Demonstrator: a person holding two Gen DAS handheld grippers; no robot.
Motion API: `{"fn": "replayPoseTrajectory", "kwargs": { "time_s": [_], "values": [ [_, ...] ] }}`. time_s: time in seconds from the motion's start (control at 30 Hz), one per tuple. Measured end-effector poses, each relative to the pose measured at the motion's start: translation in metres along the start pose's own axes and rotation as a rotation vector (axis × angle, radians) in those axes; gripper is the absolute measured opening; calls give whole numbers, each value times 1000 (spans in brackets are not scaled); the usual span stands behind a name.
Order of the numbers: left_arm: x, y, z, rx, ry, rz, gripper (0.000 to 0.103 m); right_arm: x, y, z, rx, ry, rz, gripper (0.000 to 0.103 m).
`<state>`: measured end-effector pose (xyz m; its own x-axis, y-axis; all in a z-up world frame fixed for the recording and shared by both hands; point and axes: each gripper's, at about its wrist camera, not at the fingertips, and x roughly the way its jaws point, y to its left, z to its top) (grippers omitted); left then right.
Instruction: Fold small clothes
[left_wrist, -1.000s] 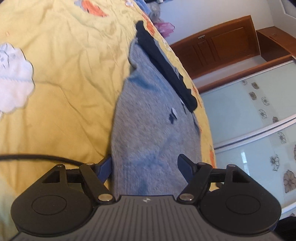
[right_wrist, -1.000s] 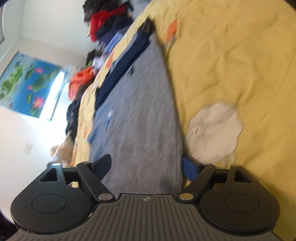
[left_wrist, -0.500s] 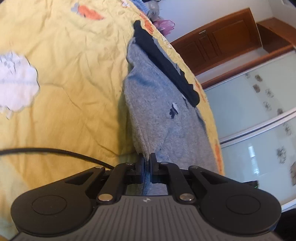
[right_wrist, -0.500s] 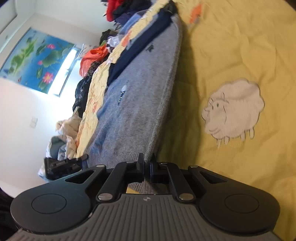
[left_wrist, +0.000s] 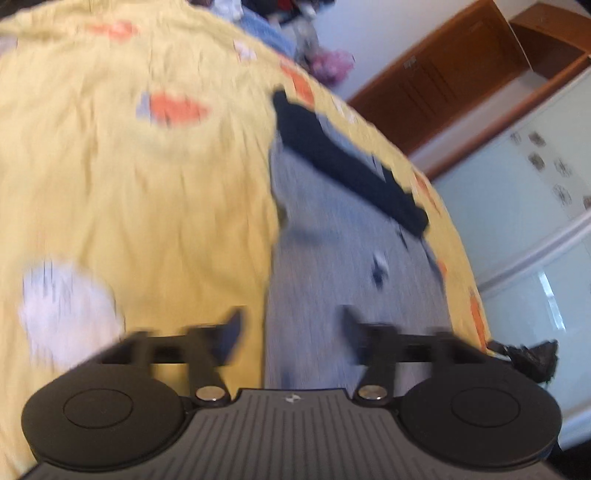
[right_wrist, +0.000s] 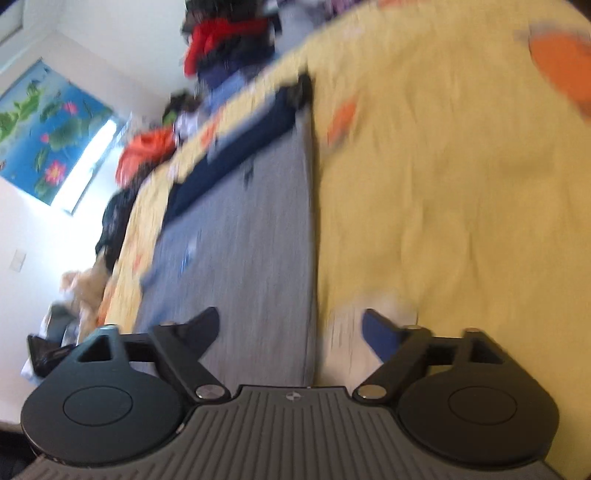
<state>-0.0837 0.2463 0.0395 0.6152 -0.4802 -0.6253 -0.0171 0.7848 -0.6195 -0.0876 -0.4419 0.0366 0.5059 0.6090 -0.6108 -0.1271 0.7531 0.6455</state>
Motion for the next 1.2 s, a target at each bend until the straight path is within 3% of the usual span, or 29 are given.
{"fn": "replayPoseTrajectory", "kwargs": {
  "time_s": [0.17, 0.3, 0.4, 0.43, 0.47, 0.5, 0.53, 0.7, 0.77, 0.87, 0.97, 1.0, 1.03, 1.07, 1.13, 1.2],
  "values": [
    [68, 4, 72, -43, -93, 46, 89, 70, 1, 83, -41, -63, 8, 85],
    [134, -4, 107, -6, -33, 105, 87, 133, 7, 130, -76, -43, -58, 83],
    [157, -20, 118, 92, -43, 140, 87, 163, 17, 142, -128, -36, -111, 82],
    [163, -25, 121, 117, -52, 157, 76, 167, 21, 140, -156, -37, -116, 71],
    [169, -28, 124, 143, -50, 178, 56, 168, 23, 139, -186, -49, -130, 58],
    [178, -31, 127, 173, -26, 225, 5, 174, 25, 140, -206, -30, -143, 14],
    [183, -33, 128, 201, -16, 245, 3, 178, 22, 140, -203, -8, -154, 14],
    [180, -49, 128, 344, -51, 323, 3, 164, 5, 138, -166, -73, -130, 13],
    [176, -42, 133, 331, -92, 356, 3, 161, -7, 137, -128, -94, -112, 12],
    [176, -27, 129, 273, -77, 322, 3, 161, -12, 134, -93, -106, -81, 12],
    [160, -28, 113, 240, -67, 283, 7, 154, -13, 129, -31, -97, -37, 33],
    [153, -26, 105, 216, -58, 262, 8, 149, -13, 126, -12, -91, -16, 49],
    [144, -24, 96, 194, -56, 246, 12, 141, -11, 120, 1, -92, 0, 62],
    [133, -22, 86, 175, -54, 235, 16, 133, -9, 112, 3, -96, 8, 68],
    [111, -19, 61, 146, -46, 183, 50, 116, -6, 93, -8, -89, 23, 76],
    [86, -18, 29, 114, -56, 118, 72, 101, -8, 68, 8, -46, 58, 75]
  ]
}}
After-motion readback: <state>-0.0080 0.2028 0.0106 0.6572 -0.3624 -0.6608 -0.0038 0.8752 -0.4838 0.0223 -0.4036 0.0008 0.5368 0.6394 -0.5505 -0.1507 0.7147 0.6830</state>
